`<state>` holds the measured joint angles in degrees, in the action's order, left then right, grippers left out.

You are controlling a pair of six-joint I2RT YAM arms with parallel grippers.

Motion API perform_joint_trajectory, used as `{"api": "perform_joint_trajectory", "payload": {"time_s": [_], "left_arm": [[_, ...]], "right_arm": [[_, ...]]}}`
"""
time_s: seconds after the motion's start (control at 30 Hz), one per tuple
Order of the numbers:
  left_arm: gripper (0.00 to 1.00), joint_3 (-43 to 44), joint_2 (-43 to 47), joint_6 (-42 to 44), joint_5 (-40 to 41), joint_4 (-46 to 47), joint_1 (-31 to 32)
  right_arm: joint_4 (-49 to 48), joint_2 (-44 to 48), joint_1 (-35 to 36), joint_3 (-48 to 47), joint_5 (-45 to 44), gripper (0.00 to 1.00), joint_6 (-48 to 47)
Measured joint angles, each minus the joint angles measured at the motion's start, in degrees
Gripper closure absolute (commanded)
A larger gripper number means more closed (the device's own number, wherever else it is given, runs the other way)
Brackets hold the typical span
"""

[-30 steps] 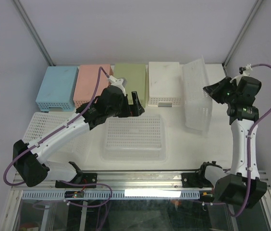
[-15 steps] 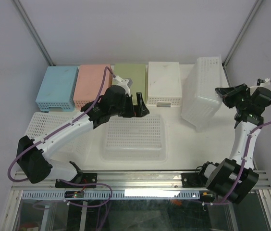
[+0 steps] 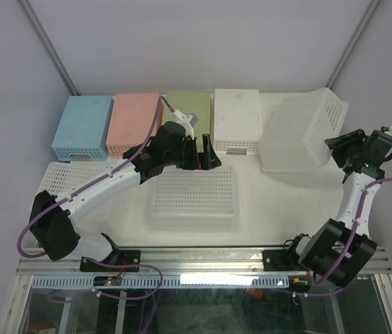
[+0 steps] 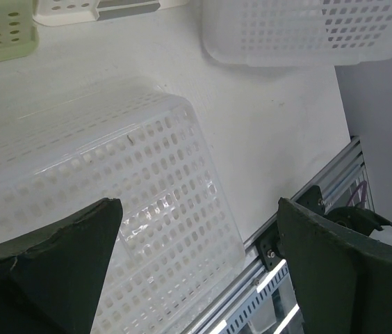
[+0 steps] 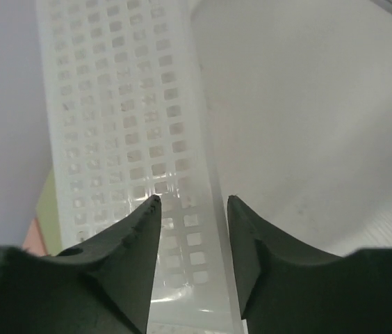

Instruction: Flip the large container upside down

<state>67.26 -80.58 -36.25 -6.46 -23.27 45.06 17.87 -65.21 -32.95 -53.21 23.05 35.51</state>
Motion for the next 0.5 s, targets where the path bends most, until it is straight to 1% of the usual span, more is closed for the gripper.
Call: {"api": "perform_joint_trajectory", "payload": {"time_s": [0.1,0.17,0.3,0.4,0.5], "left_arm": [[0.01,0.0,0.0,0.0,-0.2,0.5,0.0],[0.01,0.0,0.0,0.0,-0.2,0.7,0.0],[0.01,0.0,0.0,0.0,-0.4,0.9,0.0],[0.01,0.0,0.0,0.0,-0.8,1.5,0.0],[0.01,0.0,0.0,0.0,-1.2,2.2,0.0]], "right_arm": [[4.5,-1.3,0.0,0.8,-5.0,0.33,-1.8],[6.8,-1.5,0.0,1.4,-7.7,0.28,-2.6],[9.4,-1.2,1.1,1.4,-11.9,0.20,-3.7],[12.0,-0.2,3.2,0.7,-16.4,0.14,-4.6],[14.8,1.4,6.3,-1.7,-21.7,0.13,-5.7]]}}
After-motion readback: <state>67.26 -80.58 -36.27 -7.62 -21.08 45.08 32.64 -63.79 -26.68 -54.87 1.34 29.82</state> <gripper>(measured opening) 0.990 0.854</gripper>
